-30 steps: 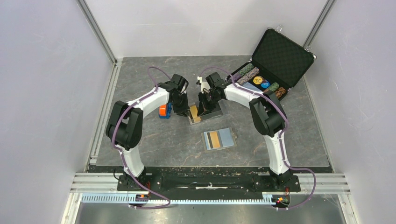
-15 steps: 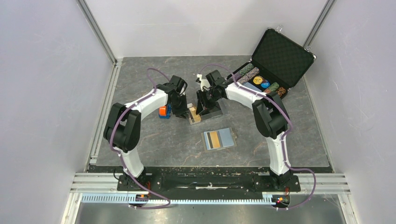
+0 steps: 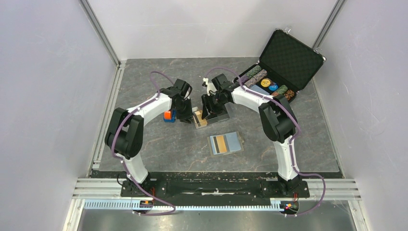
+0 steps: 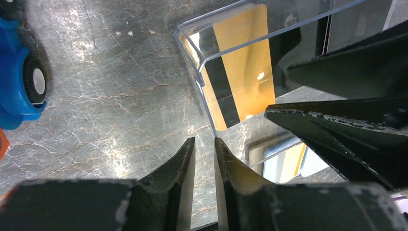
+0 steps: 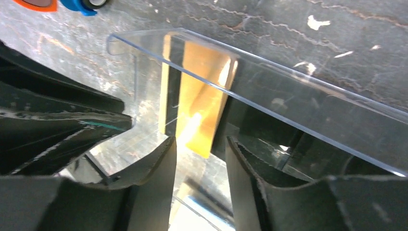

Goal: Put the credit cards into the card holder
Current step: Pick up the credit card from the storage box.

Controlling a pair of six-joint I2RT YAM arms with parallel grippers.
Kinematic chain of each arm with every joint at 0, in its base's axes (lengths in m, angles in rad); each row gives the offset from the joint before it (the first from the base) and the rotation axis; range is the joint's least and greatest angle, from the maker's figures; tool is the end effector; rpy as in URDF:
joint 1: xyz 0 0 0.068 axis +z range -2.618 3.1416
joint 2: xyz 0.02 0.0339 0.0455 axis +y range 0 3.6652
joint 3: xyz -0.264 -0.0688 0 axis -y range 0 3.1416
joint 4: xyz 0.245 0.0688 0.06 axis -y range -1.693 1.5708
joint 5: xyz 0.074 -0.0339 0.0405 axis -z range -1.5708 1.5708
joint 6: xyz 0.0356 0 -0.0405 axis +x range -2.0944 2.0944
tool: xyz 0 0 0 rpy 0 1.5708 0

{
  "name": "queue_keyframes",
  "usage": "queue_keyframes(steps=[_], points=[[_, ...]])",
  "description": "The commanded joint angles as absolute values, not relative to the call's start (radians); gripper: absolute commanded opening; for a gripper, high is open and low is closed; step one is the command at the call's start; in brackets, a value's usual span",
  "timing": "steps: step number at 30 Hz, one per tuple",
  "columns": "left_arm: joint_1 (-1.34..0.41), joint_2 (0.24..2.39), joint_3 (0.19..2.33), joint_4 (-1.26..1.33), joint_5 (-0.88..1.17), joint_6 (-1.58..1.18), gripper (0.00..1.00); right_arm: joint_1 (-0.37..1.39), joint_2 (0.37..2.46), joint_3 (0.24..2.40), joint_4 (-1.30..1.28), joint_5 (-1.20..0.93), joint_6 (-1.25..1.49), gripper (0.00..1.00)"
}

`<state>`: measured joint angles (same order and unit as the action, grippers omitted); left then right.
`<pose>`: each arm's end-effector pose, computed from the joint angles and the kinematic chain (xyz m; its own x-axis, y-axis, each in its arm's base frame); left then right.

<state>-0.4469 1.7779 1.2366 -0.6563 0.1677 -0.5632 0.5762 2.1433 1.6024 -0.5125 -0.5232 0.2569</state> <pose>0.3175 -0.1588 0.1955 -0.9668 -0.1204 -0.2253 -0.0416 0.9444 -0.3261 0.3725 0.2633 0.1696 -0.8774 -0.3076 -0.3680 -0.4717 0.6926 0.5457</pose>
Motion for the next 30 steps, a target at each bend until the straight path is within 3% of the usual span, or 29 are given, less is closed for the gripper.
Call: queue_keyframes(steps=[1,5,9,11,15,16,30], points=[[-0.452,1.733,1.228,-0.665,0.191,-0.525,0.28,0.581,2.131,1.591,-0.52,-0.455,0.21,0.48],[-0.457,1.735,1.23,-0.666,0.196,-0.526,0.28,0.59,2.15,1.577,-0.514,-0.462,0.2,0.5],[-0.459,1.734,1.227,-0.666,0.199,-0.525,0.28,0.603,2.175,1.572,-0.5,-0.476,0.2,0.44],[-0.459,1.728,1.221,-0.666,0.201,-0.526,0.28,0.608,2.186,1.575,-0.496,-0.479,0.203,0.37],[-0.462,1.717,1.205,-0.666,0.2,-0.53,0.28,0.611,2.188,1.583,-0.498,-0.474,0.204,0.04],[-0.462,1.714,1.202,-0.665,0.198,-0.531,0.28,0.611,2.182,1.585,-0.5,-0.468,0.205,0.0],[-0.493,1.694,1.15,-0.627,0.21,-0.554,0.28,0.611,2.104,1.623,-0.519,-0.517,0.223,0.0]])
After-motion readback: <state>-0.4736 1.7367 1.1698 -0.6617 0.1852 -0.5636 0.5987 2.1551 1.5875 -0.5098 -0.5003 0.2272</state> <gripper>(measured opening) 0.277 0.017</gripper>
